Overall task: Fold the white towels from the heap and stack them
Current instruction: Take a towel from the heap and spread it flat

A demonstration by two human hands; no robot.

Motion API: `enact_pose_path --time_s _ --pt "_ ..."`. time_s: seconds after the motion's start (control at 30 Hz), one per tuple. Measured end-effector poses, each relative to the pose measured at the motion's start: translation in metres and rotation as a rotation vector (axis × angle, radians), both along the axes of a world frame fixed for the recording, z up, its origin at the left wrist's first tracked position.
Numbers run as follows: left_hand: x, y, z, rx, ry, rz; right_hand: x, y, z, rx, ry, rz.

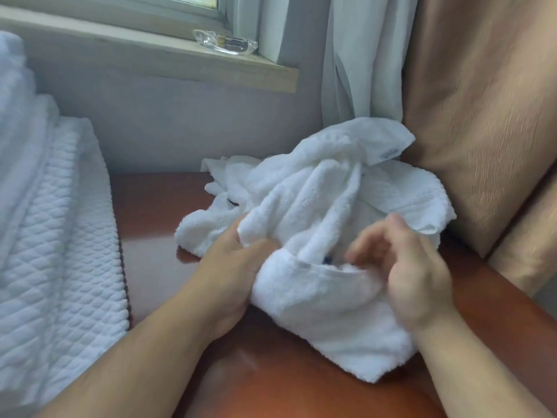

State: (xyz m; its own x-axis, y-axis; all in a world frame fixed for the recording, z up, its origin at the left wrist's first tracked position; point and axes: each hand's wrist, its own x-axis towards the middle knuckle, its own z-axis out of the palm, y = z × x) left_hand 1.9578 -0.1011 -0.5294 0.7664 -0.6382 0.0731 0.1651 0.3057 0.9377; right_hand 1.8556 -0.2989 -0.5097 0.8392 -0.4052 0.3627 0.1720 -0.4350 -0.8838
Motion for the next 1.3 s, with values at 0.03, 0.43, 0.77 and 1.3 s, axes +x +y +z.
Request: enact_pose_path --time_s 0.03,0.43,0.77,1.3 --pt "0.0 0.001 0.003 -0.024 0.01 0.023 0.002 -0.008 0.0 -0.013 -0.043 -0.182" --pt "-0.014 0.015 0.032 0.581 -0.37 0.068 0.001 -0.026 -0.001 0.423 0.456 0.379" --pt "-0.044 0.09 0.088 0.865 -1.365 0.166 0.007 0.007 0.004 0.7 0.215 0.313" --pt "-0.096 0.171 0.058 1.25 -1.317 0.207 -0.051 0.03 0.023 0.629 0.021 -0.064"
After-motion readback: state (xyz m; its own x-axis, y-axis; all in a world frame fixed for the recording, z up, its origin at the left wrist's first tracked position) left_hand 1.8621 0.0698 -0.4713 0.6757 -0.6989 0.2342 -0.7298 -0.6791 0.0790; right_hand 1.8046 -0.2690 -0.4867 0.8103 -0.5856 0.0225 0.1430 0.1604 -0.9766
